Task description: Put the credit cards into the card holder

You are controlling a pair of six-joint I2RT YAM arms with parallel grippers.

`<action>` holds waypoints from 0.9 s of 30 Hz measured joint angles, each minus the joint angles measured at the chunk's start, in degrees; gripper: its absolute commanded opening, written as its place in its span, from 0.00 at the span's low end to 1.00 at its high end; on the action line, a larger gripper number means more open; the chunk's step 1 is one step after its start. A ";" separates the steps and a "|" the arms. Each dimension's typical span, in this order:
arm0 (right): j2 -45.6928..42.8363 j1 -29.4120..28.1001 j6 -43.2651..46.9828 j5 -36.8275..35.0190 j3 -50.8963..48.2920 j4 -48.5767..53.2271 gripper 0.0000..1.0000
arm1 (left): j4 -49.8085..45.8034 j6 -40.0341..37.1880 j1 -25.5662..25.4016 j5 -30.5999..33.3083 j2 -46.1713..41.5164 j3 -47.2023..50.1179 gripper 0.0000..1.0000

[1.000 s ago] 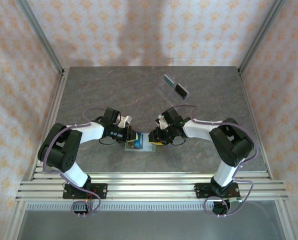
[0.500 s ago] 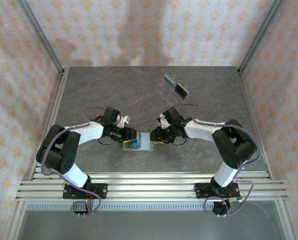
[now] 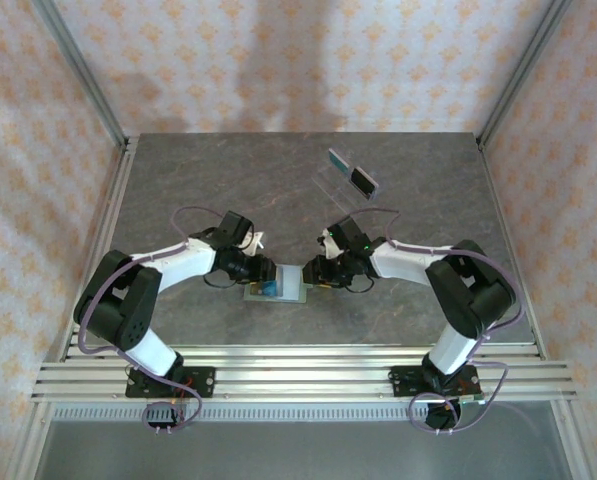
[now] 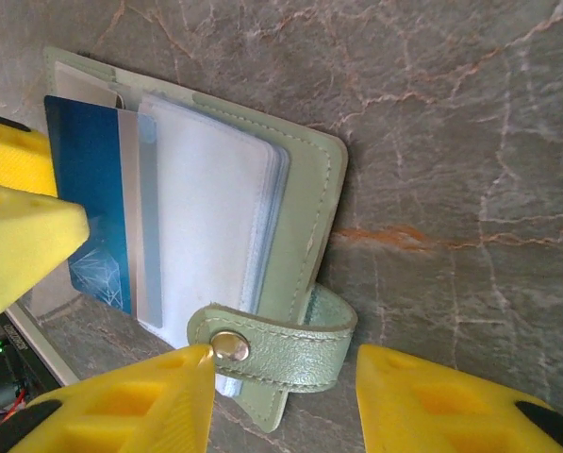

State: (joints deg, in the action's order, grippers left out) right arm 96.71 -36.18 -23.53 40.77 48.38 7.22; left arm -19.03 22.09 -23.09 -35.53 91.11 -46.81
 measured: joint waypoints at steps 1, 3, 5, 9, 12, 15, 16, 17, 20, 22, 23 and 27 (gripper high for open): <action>0.28 0.00 -0.22 0.26 -0.26 -0.59 0.40 | -0.96 -0.24 -0.50 0.55 0.04 -0.70 0.38; 0.98 0.00 -0.83 0.92 -0.68 -1.95 0.39 | -2.36 -0.81 -1.36 1.55 0.28 -2.03 0.38; 1.66 0.00 -1.42 1.55 -1.07 -3.50 0.38 | -3.34 -1.11 -2.12 2.05 0.57 -3.17 0.38; 2.01 0.24 -2.45 2.73 -1.81 -5.92 0.36 | -4.46 -1.20 -3.28 3.02 1.07 -4.28 0.38; 2.32 0.24 -3.02 3.30 -2.14 -7.19 0.36 | -5.25 -1.20 -3.56 3.17 1.53 -4.94 0.38; 2.40 0.22 -3.43 3.56 -2.34 -8.17 0.35 | -5.42 -1.20 -3.69 3.30 2.56 -5.73 0.38; 2.47 0.22 -3.48 3.72 -2.36 -8.50 0.35 | -5.42 -1.20 -3.82 3.37 2.95 -5.90 0.38; 2.47 0.22 -3.61 3.82 -2.45 -8.96 0.35 | -5.44 -1.20 -4.02 3.43 3.30 -5.97 0.38; 2.49 0.22 -4.07 4.07 -3.08 -10.43 0.35 | -5.46 -1.18 -4.61 3.48 4.37 -6.03 0.38; 2.49 0.22 -4.48 4.26 -3.58 -11.28 0.35 | -5.49 -1.18 -4.81 3.72 4.85 -6.10 0.38; 2.49 0.22 -4.68 4.35 -3.76 -11.67 0.35 | -5.53 -1.18 -4.94 4.28 4.90 -6.10 0.40; 2.49 0.22 -4.94 4.44 -3.87 -12.26 0.35 | -5.86 -0.94 -5.05 5.66 4.52 -6.10 0.47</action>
State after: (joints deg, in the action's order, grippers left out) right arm 99.20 -35.97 -28.47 45.21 44.51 -5.04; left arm -24.88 21.15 -28.14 -29.87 95.64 -52.90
